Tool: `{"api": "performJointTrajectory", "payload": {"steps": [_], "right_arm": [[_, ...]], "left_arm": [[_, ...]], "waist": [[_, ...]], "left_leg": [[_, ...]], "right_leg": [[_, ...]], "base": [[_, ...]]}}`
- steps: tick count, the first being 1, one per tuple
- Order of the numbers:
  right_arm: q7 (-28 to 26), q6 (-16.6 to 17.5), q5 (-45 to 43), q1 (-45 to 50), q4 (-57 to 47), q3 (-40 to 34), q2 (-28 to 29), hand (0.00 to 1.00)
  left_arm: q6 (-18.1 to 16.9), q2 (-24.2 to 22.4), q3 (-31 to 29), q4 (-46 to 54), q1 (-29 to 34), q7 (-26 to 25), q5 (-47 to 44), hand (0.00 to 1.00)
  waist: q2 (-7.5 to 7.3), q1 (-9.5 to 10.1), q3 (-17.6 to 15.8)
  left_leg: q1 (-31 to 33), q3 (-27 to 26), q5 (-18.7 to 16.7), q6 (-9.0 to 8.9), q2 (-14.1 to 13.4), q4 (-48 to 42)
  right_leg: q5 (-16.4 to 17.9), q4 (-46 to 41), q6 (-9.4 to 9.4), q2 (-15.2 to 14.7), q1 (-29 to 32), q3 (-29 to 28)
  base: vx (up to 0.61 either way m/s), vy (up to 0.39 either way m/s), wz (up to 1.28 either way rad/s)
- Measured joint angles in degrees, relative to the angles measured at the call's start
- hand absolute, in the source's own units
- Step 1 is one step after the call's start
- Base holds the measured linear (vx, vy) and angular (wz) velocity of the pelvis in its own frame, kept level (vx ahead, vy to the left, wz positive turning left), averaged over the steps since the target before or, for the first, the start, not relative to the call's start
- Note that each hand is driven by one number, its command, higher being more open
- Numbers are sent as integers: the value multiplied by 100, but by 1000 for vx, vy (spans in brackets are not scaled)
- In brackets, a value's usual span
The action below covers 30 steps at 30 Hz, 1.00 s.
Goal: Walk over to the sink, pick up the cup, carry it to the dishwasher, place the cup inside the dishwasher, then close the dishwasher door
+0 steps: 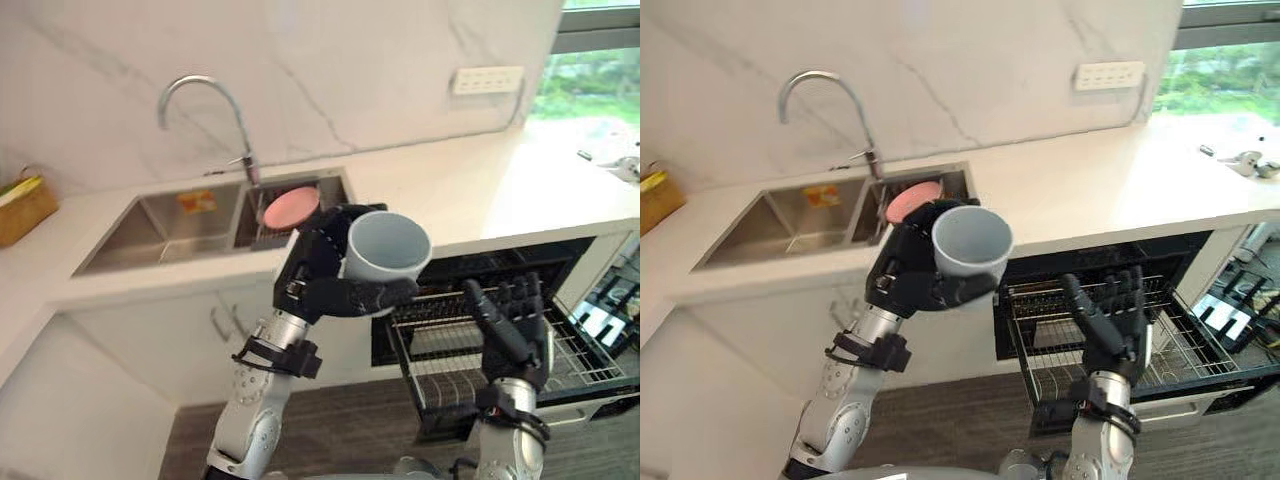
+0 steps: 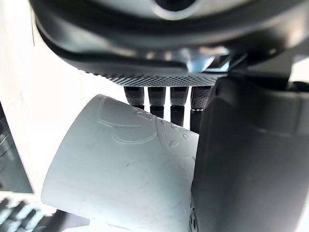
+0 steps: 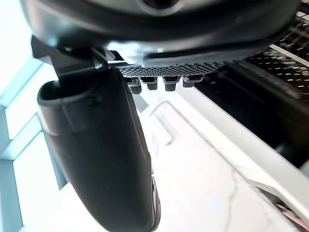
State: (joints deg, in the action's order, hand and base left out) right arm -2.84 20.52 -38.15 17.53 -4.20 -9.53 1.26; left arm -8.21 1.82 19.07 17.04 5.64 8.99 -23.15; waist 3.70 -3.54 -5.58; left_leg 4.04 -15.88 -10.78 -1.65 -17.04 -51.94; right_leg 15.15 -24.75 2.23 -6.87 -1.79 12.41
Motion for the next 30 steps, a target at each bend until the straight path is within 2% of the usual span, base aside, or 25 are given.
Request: {"api": "performJointTrajectory", "payload": {"steps": [1,2,3,4,5,6,7,8,9,10,11,13,15,17,19,21,22,23,26,28,30], "right_arm": [[-12,-14,-7,-58,30,17,-13,100],[-16,-41,-44,-167,138,81,-20,100],[-38,-76,-75,-219,213,113,-20,100],[-158,-209,-103,-348,484,154,-25,100],[-220,-262,-103,-374,593,156,-53,100],[-314,-305,-103,-363,742,161,-126,100],[-370,-337,-102,-281,825,158,-248,100],[-390,-361,-94,-227,1074,151,-221,100],[-378,-379,-93,-142,1087,142,-173,100],[-402,-378,-75,-18,1064,147,-39,100],[-411,-397,-46,9,1058,129,25,100],[-472,-470,210,82,987,55,16,100],[-721,-692,224,221,741,16,16,100],[-925,-781,226,278,568,21,15,100],[-1132,-804,223,218,472,75,13,100],[-1229,-805,221,-16,426,188,9,100],[-1229,-805,220,-98,411,249,2,100],[-1226,-811,218,-263,390,313,-37,100],[-1224,-941,176,-604,340,552,-142,100],[-1263,-1035,123,-759,192,764,-179,100],[-1467,-1249,57,-975,64,968,-291,100]], "left_arm": [[0,-12,-37,-2,28,0,-1,0],[-8,-17,-105,-2,118,5,-2,0],[-25,-25,-139,-1,184,20,5,0],[-40,-6,-226,5,358,34,12,0],[-40,-4,-260,5,420,33,11,0],[-41,-6,-305,4,503,34,1,0],[-48,-13,-316,2,526,33,-32,0],[-113,120,-375,-116,551,47,-71,0],[-112,184,-408,-168,550,37,-79,0],[-117,295,-532,-173,542,16,-157,0],[-127,310,-699,-173,500,-45,-165,0],[-128,316,-838,-169,372,-184,-74,0],[-142,314,-970,-78,321,-282,298,0],[-141,309,-1028,25,318,-283,398,0],[-141,287,-1166,219,304,-318,396,0],[-142,265,-1412,485,280,-573,406,0],[-144,249,-1482,532,265,-650,407,0],[-139,198,-1608,547,212,-774,409,0],[-127,123,-1763,547,195,-1061,498,0],[-129,128,-1823,547,197,-1214,519,0],[-131,106,-1977,541,219,-1340,518,0]], "waist": [[-9,2,4],[-41,30,23],[-71,49,38],[-147,61,49],[-150,63,47],[-113,76,65],[28,71,84],[-152,25,134],[-231,-25,161],[-367,-56,193],[-453,-73,231],[-422,-86,199],[-424,-94,188],[-431,-108,166],[-443,-49,80],[-443,98,72],[-438,134,67],[-378,119,26],[-365,177,-45],[-355,286,-91],[-335,303,-149]], "left_leg": [[-30,131,-8,10,40,547],[-179,619,-5,6,242,1838],[-262,911,9,-15,355,2472],[-429,1524,130,-175,572,3853],[-483,1616,251,-249,614,4214],[-515,1621,556,-250,648,4547],[-491,1588,1323,-228,689,4574],[-625,1416,998,-847,872,4295],[-662,1313,909,-767,995,4273],[-670,1064,801,-627,1207,4266],[-661,831,735,-520,1299,4227],[-644,628,599,-403,1334,4115],[-763,373,480,-317,1300,4114],[-798,236,391,-292,1255,4049],[-779,24,213,-280,1162,3888],[-589,-355,7,-274,988,3568],[-524,-435,-43,-274,947,3467],[-396,-477,-114,-275,844,3260],[-362,-569,-239,-349,599,2974],[-398,-693,-304,-429,390,2851],[-424,-770,-331,-484,219,2786]], "right_leg": [[-14,44,-24,-13,-26,-200],[-31,121,-57,-63,-26,-628],[-42,156,-91,-97,-9,-845],[-45,215,-164,-193,28,-1312],[-36,216,-265,-227,36,-1480],[31,214,-521,-258,35,-1701],[205,212,-927,-253,-18,-1935],[305,179,-1104,-517,-71,-2187],[260,222,-1142,-670,-77,-2161],[139,405,-1240,-956,-47,-2133],[-120,611,-1323,-1103,13,-2062],[-514,796,-1352,-1171,57,-1759],[-808,674,-1217,-1186,212,-1413],[-975,610,-1195,-1184,308,-1221],[-1138,696,-1149,-1167,380,-971],[-1346,1359,-1017,-1140,347,-394],[-1423,1544,-1052,-1125,331,-316],[-1646,1841,-1124,-1040,252,-298],[-2014,2392,-1233,-787,5,-187],[-2197,2733,-1235,-591,-132,-224],[-2315,2942,-1181,-419,-203,-295]], "base": [[458,226,-159],[435,310,-129],[481,413,-179],[371,377,-147],[352,427,-158],[276,387,-129],[320,533,-140],[255,518,-108],[227,575,-85],[140,425,-77],[115,364,-79],[91,310,-65],[39,202,-60],[-5,113,-47],[-49,90,-65],[-62,33,-85],[-39,-5,-67],[-26,-8,-41],[-10,-31,-26],[-23,-107,-42],[-33,-136,-38]]}}
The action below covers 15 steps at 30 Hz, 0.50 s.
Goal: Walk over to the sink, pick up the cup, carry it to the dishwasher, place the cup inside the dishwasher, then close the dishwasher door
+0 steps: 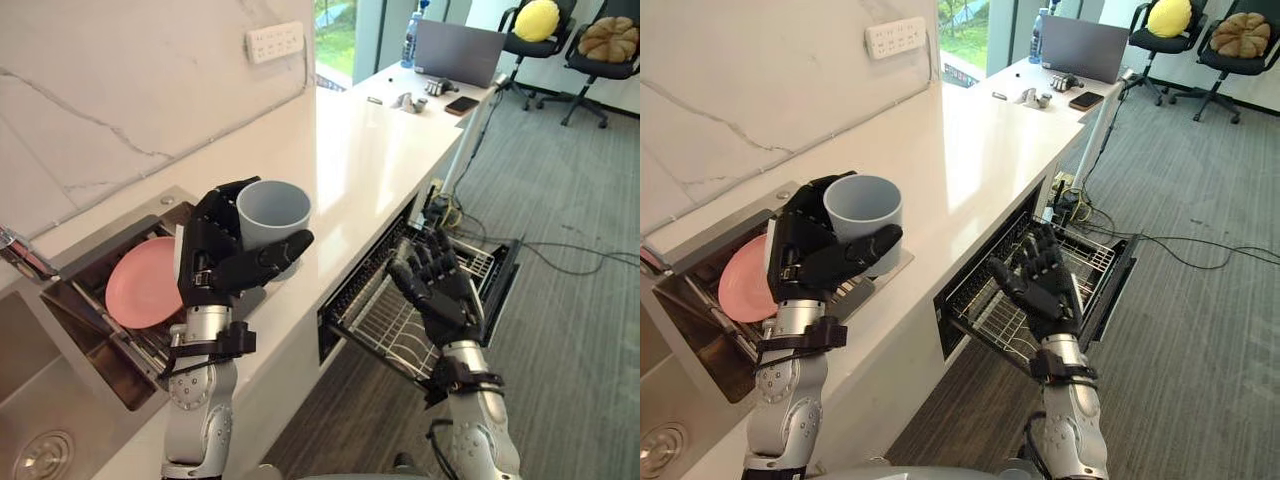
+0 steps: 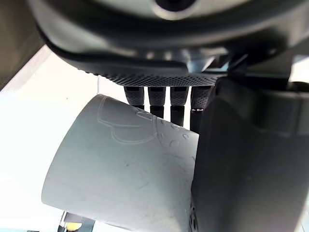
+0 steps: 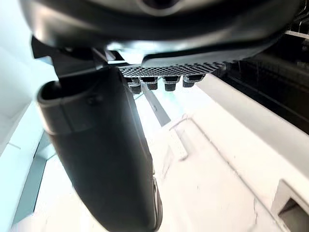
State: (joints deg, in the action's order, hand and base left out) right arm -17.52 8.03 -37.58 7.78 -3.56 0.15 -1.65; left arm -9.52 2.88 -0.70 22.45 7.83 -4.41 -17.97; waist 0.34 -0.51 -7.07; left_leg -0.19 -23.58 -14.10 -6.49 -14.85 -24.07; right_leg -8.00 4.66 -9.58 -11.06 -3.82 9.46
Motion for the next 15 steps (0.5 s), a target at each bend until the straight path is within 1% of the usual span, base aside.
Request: {"api": "performJointTrajectory", "payload": {"steps": [1,2,3,5,8,10,12,15], "right_arm": [[-235,-210,-208,-132,-10,96,-123,100],[-404,-338,-411,-214,-10,153,-262,100],[-471,-373,-487,-254,-9,161,-320,100],[-637,-446,-1018,-392,-10,153,-485,100],[-864,-626,-1297,-490,-51,77,-572,100],[-1085,-846,-1397,-491,-135,28,-715,100],[-1236,-973,-1460,-492,-216,39,-839,100],[-1225,-1015,-1459,-534,-259,76,-947,100]], "left_arm": [[-1,-16,-57,-41,6,-58,-1,0],[-1,-27,-63,-110,7,-64,-1,0],[-13,-33,-59,-161,4,-63,0,0],[-42,-55,-57,-421,-6,-86,9,0],[-74,-59,-43,-665,-65,-217,275,0],[-112,-55,2,-816,-184,-315,830,0],[-210,-20,75,-897,-330,-319,1489,0],[-292,177,312,-897,-559,-263,2025,0]], "waist": [[8,2,-11],[23,3,-19],[31,4,-24],[63,-2,-43],[69,-44,-46],[69,-42,-46],[69,-41,-46],[72,-40,-44]], "left_leg": [[-37,-55,15,-42,-71,14],[-88,-81,32,-74,-104,48],[-118,-95,44,-92,-109,73],[-247,-195,90,-123,-108,187],[-302,-243,160,-119,-80,305],[-357,-238,270,-117,-20,475],[-393,-195,410,-118,59,699],[-392,-81,581,-110,155,942]], "right_leg": [[-16,17,19,77,11,-51],[-17,17,33,121,7,-82],[-18,17,45,133,7,-96],[-28,18,60,149,2,-153],[-53,18,92,150,8,-110],[-68,19,112,135,11,22],[-78,18,125,108,11,185],[-88,19,140,65,13,355]], "base": [[-8,-114,-27],[3,-101,-23],[8,-75,-17],[12,-48,-19],[33,-40,-8],[31,-42,6],[23,-52,15],[1,-42,24]]}}
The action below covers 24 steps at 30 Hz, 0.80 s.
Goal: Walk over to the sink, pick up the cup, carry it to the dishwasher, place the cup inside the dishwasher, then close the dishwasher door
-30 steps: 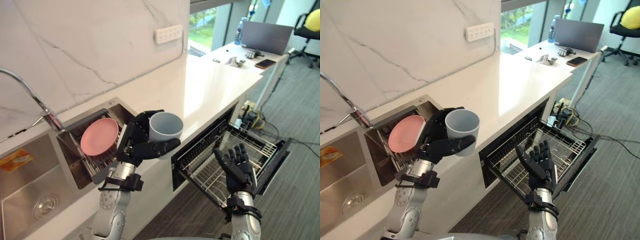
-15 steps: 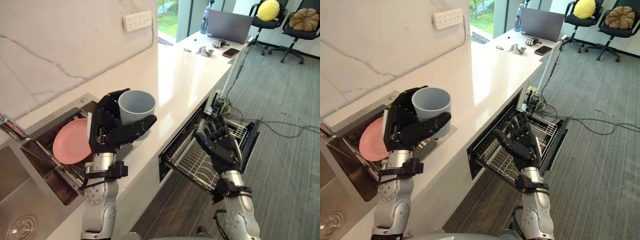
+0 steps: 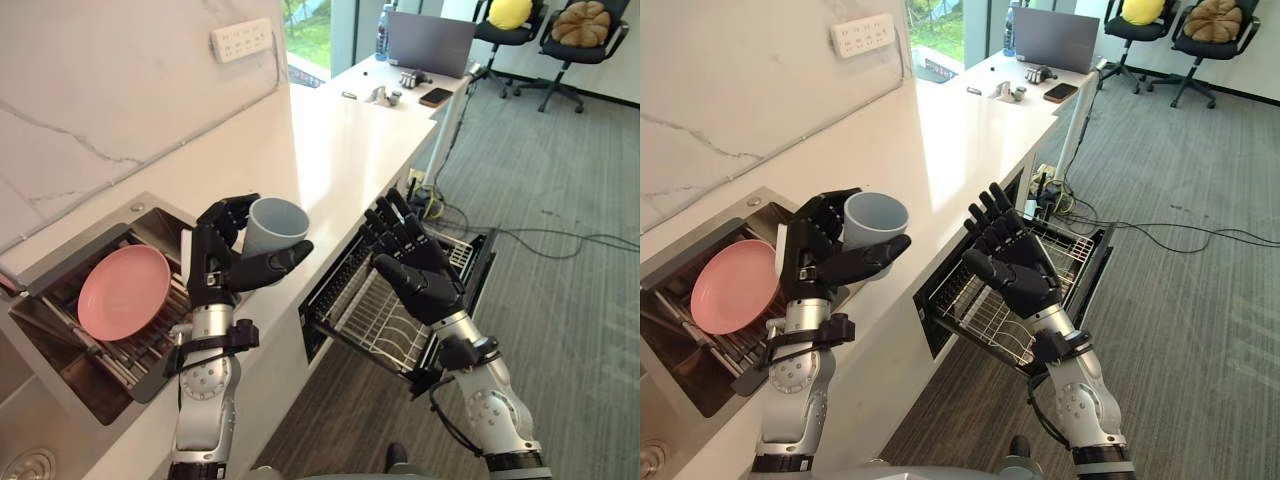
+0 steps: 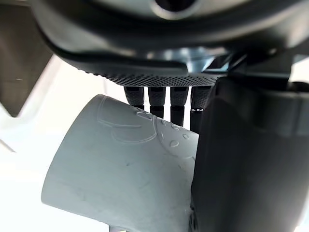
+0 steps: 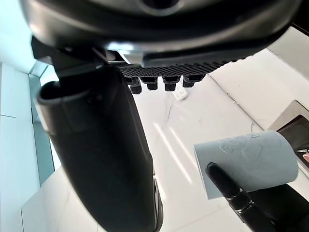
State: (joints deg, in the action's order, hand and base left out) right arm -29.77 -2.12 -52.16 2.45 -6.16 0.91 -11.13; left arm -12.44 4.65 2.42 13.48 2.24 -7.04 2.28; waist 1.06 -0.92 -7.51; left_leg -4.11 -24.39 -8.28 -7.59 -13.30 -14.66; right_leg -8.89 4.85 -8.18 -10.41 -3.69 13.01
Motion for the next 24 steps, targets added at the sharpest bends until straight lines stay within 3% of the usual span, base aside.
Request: {"api": "performJointTrajectory", "payload": {"steps": [11,20,24], "right_arm": [[1080,-550,462,-205,-168,875,0,100],[2107,-669,683,-200,-710,1353,6,100],[2426,-655,665,-206,-842,1581,24,100]], "left_arm": [[-63,320,640,9,-139,73,636,0],[11,339,920,101,-152,-58,696,0],[83,399,926,247,-154,-205,691,0]], "waist": [[22,4,16],[181,2,165],[183,20,250]], "left_leg": [[-18,41,252,43,130,269],[-40,60,390,24,150,446],[-51,65,414,21,155,475]], "right_leg": [[-62,2,66,-74,48,59],[-78,2,87,-64,76,100],[-81,2,91,-63,72,106]], "base": [[-32,-18,3],[-13,-27,1],[0,0,0]]}}
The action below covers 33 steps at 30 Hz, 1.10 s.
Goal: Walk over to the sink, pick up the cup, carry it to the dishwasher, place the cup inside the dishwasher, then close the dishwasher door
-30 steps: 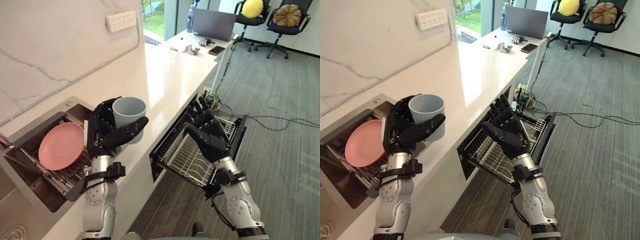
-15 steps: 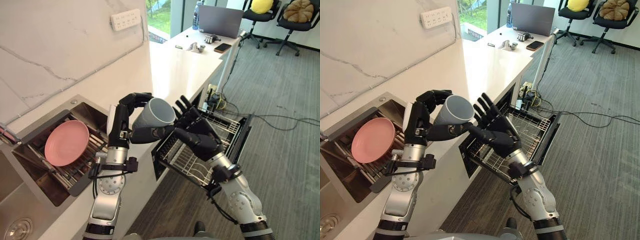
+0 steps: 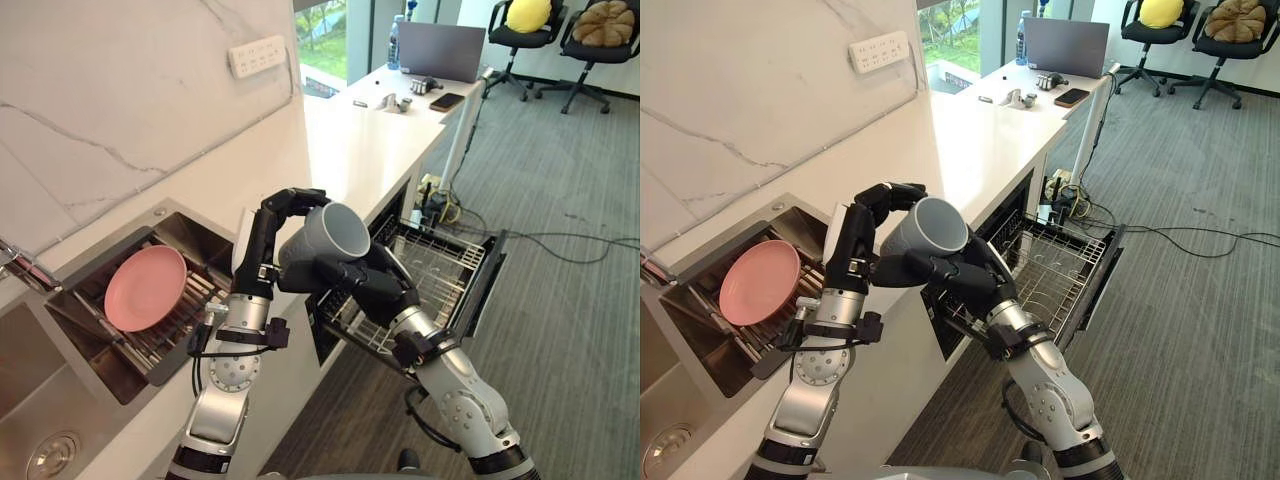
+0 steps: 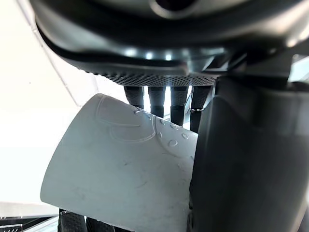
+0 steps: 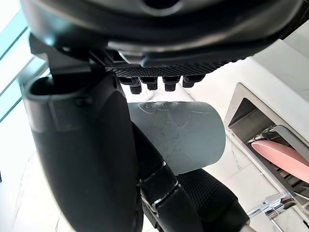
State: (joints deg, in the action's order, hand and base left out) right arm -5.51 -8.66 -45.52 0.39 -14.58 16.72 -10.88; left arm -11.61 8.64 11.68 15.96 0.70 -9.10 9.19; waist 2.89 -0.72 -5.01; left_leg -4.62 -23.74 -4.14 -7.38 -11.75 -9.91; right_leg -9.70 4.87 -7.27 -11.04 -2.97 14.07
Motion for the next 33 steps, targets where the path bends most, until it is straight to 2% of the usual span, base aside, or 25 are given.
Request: {"api": "performJointTrajectory", "payload": {"steps": [7,8,11,15,19,28,29,33], "right_arm": [[597,127,5,-53,-168,249,17,100],[662,161,6,-103,-189,327,17,0],[786,287,18,-229,-220,434,17,0],[1130,653,286,-270,-264,677,35,0],[1369,764,299,-347,-269,753,221,0],[1827,926,843,-557,-269,905,194,0],[1880,942,950,-583,-269,924,189,0],[2193,1002,1688,-714,-243,1016,182,0]], "left_arm": [[0,11,-4,42,-2,-97,-28,0],[1,19,17,45,-2,-90,-27,0],[14,16,16,77,-18,-94,-93,0],[42,13,14,155,-28,-151,-155,0],[49,-18,2,217,-65,-231,-148,0],[49,-12,-10,234,-62,-231,-386,0],[50,-12,-10,233,-62,-230,-430,100],[68,4,-1,227,-46,-150,-713,100]], "waist": [[-3,49,33],[-3,52,33],[-7,92,48],[-8,146,176],[-12,162,200],[-11,164,204],[-11,163,204],[-11,163,204]], "left_leg": [[-46,71,126,-15,33,190],[-45,87,153,-18,38,220],[-45,117,205,-17,51,282],[-40,145,220,-15,63,313],[-33,162,225,-12,74,315],[54,240,312,-33,67,419],[54,241,312,-33,70,426],[53,241,313,-31,75,442]], "right_leg": [[8,3,14,-1,-20,85],[8,3,16,-1,-20,106],[5,2,20,-3,-19,140],[5,1,20,-9,-25,172],[9,4,25,-22,-29,184],[26,3,52,4,47,266],[25,1,51,4,47,268],[25,1,50,2,47,268]], "base": [[-10,-18,5],[-7,-25,8],[-7,-18,6],[-2,-9,4],[-17,-3,1],[-4,-14,5],[0,0,0],[0,0,0]]}}
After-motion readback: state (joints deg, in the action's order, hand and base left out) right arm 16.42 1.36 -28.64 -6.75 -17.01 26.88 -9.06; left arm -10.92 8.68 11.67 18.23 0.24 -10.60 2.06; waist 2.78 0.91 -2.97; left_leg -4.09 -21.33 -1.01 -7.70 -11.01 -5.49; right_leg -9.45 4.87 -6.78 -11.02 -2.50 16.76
